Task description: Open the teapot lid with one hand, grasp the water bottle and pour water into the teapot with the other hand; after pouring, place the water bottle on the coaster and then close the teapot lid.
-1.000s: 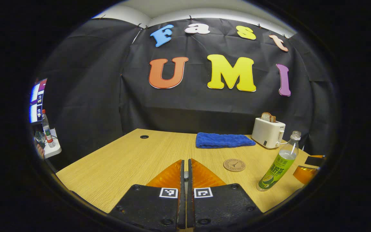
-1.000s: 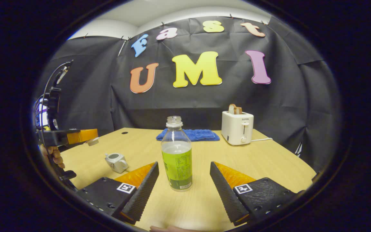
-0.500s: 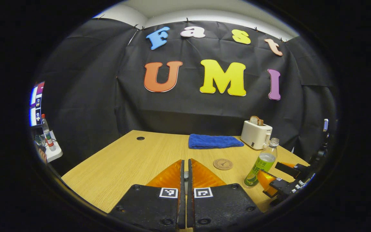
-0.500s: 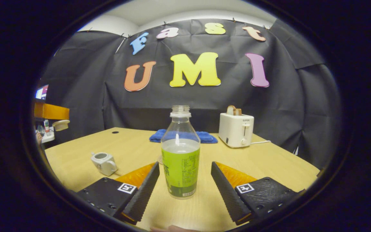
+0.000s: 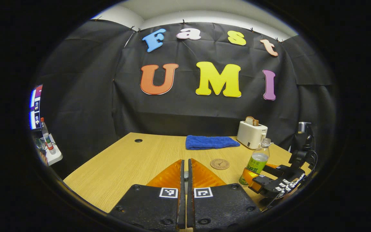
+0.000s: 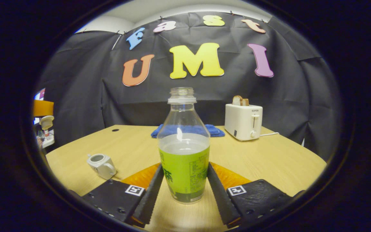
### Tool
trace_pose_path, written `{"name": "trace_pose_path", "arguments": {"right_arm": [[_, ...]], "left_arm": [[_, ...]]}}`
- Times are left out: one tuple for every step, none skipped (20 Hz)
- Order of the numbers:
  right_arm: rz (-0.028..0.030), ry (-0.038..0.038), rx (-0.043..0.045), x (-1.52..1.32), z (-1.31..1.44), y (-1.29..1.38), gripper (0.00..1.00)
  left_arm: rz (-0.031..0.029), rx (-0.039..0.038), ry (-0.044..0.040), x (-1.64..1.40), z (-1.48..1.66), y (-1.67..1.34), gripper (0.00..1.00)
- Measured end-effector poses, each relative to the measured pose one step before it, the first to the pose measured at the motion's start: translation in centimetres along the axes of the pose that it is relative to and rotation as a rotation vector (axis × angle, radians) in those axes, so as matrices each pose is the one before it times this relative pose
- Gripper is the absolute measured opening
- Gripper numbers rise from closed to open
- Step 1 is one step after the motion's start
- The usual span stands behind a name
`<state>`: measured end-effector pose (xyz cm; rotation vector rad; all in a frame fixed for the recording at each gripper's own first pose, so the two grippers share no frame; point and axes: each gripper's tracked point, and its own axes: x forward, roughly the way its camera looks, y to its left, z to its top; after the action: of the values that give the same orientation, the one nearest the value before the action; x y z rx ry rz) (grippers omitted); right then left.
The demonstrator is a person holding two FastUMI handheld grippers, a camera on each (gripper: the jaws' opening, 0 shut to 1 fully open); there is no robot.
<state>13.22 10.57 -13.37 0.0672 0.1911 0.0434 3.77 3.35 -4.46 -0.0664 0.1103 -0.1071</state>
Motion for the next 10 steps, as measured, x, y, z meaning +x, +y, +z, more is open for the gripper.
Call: {"name": "trace_pose_path", "arguments": {"right_arm": [[-0.00966, 0.00645, 0.00115, -0.128, 0.153, -0.076, 0.75], [-0.00431, 0.00714, -0.00408, -0.031, -0.115, 0.037, 0.74], [0.00033, 0.00887, -0.00654, -0.077, -0.095, 0.138, 0.73], [-0.00097, 0.00423, -0.01233, -0.143, 0.289, 0.147, 0.73], [-0.00815, 0.00114, -0.01446, -0.222, 0.223, 0.028, 0.72], [-0.01302, 0.00127, -0.02216, -0.241, 0.277, 0.022, 0.72], [-0.00885, 0.00091, -0.0273, -0.191, 0.312, 0.091, 0.72], [-0.00341, 0.00243, -0.0294, -0.147, 0.261, 0.246, 0.72], [-0.00645, 0.00199, -0.03896, -0.177, 0.205, 0.165, 0.72], [-0.01335, -0.00329, -0.04618, -0.101, 0.309, 0.07, 0.72]], "left_arm": [[0.00126, 0.00003, -0.00019, -0.162, 0.084, 0.292, 0.04], [0.00313, -0.00001, -0.00441, -0.134, 0.239, 0.305, 0.04], [0.00219, -0.00106, -0.0029, -0.164, 0.08, 0.299, 0.04], [-0.00101, -0.00021, -0.00405, -0.192, 0.228, 0.208, 0.04], [-0.00173, 0.00253, -0.00429, -0.091, 0.165, 0.06, 0.04], [0.00202, 0.00245, -0.00256, -0.111, 0.128, 0.214, 0.04], [0.0026, 0.00077, -0.00131, 0.004, 0.076, 0.264, 0.04], [-0.00243, -0.00155, -0.00123, -0.151, 0.082, 0.081, 0.04], [-0.00401, -0.0027, -0.00201, -0.206, 0.146, 0.022, 0.04], [-0.0028, 0.00027, -0.00367, -0.264, 0.167, 0.15, 0.04]]}}
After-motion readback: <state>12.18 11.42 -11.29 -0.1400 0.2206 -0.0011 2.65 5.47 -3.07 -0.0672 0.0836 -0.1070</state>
